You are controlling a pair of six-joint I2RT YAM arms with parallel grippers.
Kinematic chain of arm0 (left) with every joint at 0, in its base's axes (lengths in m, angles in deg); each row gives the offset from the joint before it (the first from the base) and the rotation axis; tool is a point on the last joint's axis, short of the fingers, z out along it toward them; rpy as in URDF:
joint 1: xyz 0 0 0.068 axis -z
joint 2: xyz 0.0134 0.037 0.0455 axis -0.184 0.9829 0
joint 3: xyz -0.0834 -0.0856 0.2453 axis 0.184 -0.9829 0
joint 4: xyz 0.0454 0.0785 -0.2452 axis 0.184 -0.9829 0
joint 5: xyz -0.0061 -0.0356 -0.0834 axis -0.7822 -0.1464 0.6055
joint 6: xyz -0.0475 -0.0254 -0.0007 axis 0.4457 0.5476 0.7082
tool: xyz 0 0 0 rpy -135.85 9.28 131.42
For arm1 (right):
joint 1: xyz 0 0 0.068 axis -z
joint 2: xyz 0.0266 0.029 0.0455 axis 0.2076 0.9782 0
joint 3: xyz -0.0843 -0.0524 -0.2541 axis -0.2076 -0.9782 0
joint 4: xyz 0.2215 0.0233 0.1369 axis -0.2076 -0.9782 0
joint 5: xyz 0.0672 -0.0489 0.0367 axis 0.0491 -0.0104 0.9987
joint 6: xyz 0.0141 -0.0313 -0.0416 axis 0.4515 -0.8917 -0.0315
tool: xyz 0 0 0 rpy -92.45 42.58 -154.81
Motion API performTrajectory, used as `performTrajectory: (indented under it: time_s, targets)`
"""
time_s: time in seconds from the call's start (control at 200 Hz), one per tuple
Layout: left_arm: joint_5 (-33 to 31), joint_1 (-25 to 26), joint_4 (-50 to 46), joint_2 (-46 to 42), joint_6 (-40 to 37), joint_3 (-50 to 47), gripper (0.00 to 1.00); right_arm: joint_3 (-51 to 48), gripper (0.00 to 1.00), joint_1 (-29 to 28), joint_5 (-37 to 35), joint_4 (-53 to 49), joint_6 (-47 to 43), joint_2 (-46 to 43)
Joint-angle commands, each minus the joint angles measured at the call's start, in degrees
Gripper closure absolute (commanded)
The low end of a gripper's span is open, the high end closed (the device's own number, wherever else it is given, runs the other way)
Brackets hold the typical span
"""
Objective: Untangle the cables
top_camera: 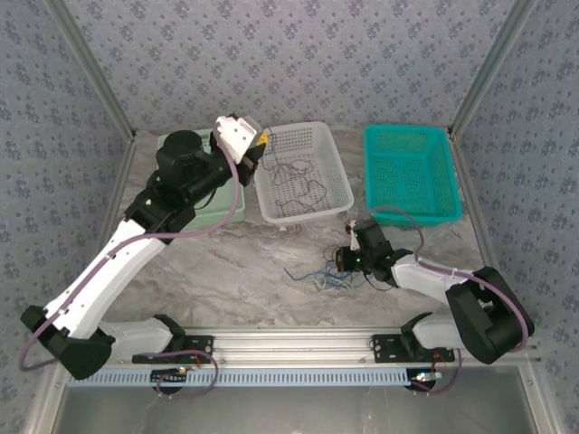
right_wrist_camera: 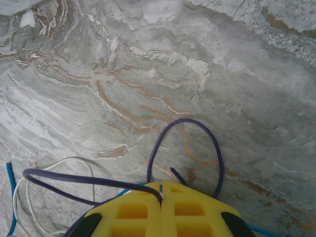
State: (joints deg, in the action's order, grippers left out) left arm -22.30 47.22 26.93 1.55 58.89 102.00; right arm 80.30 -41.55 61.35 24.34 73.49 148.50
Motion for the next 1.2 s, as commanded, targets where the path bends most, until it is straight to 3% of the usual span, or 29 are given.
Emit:
performTrajectory:
  time_s: [0.0, 0.515, 0.79, 1.049, 1.194]
  targets:
    - [4.02, -2.49, 3.78, 2.45, 3.67, 1.22, 0.94, -0.39, 0.95, -0.57, -0.73, -0.64, 0.75, -1.28]
    - [11.22, -5.28, 10.11, 22.73, 11.10, 4.70, 0.95, 1.30, 0.94, -2.32, -1.08, -2.41, 0.84, -4.08]
    - [10.74, -6.19, 11.34, 23.77, 12.96, 5.29, 0.95, 0.97, 0.93, -2.42, -2.04, -4.09, 0.65, -6.19]
    - [12.32, -6.15, 0.48, 30.44, 12.92, 13.15, 0.87, 1.46, 0.91, -2.43, -2.12, -4.72, 0.48, -6.25]
    - [12.90, -6.21, 0.22, 34.15, 13.80, 13.60, 0.87, 1.94, 0.89, -2.37, -2.22, -5.50, 0.15, -6.73]
